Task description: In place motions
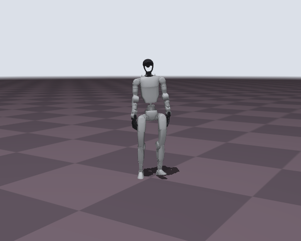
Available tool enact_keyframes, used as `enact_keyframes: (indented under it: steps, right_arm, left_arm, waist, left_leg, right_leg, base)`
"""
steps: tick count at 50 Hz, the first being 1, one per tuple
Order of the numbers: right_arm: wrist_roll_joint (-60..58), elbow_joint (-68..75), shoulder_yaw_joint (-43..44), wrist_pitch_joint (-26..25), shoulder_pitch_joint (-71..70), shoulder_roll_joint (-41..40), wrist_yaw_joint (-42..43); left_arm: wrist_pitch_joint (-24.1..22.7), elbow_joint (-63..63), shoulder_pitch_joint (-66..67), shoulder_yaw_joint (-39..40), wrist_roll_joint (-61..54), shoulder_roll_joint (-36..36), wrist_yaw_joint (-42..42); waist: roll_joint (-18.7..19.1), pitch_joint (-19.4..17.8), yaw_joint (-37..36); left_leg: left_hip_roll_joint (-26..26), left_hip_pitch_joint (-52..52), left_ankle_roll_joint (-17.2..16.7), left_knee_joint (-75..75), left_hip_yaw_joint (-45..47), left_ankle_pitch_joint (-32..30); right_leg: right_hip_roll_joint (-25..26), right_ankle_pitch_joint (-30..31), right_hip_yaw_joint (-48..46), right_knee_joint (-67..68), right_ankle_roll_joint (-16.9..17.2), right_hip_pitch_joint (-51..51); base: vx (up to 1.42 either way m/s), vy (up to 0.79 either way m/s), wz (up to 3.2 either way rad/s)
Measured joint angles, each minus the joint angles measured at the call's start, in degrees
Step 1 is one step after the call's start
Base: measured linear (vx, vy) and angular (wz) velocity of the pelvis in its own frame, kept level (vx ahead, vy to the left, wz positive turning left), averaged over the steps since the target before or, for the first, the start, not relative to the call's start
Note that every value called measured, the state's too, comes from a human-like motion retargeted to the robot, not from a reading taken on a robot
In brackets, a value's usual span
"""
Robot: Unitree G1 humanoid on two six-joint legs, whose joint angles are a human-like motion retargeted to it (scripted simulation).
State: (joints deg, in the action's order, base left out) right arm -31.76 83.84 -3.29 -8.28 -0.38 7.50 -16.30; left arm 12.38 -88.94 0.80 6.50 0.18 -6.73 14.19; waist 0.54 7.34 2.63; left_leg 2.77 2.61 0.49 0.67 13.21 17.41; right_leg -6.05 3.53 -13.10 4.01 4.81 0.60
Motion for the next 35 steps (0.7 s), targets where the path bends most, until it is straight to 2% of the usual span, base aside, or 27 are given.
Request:
enact_keyframes:
  steps: [35]
  right_arm:
    - [0.5,1.8,0.8,0.4,0.4,0.3,1.5]
  left_arm:
    - [-0.6,-1.0,0.3,0.4,-0.2,0.3,-0.4]
  waist:
    - [0.0,-0.1,-0.1]
  left_leg:
    - [0.0,0.1,0.1,0.0,-0.2,-0.2]
  right_leg:
    - [0.0,-0.2,-0.4,0.0,0.5,-0.1]
  base:
    - [0.0,0.0,0.0]
